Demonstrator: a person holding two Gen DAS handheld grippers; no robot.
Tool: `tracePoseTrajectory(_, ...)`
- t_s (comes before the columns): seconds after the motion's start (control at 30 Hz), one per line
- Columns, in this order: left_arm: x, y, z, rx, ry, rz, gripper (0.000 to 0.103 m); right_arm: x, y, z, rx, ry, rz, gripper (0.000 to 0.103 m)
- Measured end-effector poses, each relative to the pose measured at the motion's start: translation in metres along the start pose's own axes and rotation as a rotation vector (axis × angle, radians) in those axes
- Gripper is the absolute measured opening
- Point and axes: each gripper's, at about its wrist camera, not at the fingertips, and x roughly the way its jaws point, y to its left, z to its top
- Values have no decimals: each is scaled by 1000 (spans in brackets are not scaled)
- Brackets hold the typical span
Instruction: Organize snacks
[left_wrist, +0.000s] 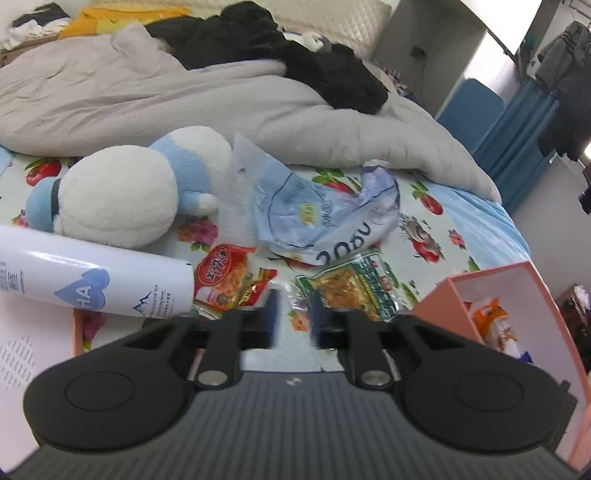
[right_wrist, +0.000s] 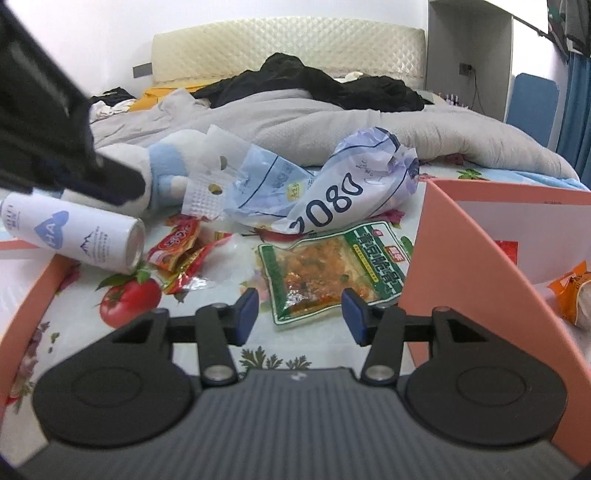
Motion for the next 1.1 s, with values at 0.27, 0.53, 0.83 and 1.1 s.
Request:
tracePoseTrajectory(0.27, 64, 5, 38, 103, 192, 29, 66, 1, 18, 9, -97, -18, 28, 74)
tracePoseTrajectory(0.53, 145, 8, 47, 222, 313, 110, 69, 50, 17, 13, -112, 20, -9, 73)
tracePoseTrajectory(0.83, 171, 9, 36, 289, 334, 119, 66, 74, 14, -1, -130, 60, -22, 74)
tracePoseTrajectory(1.1, 164, 9, 27, 306, 298, 152, 40, 72, 15, 0, -144, 69, -18, 47)
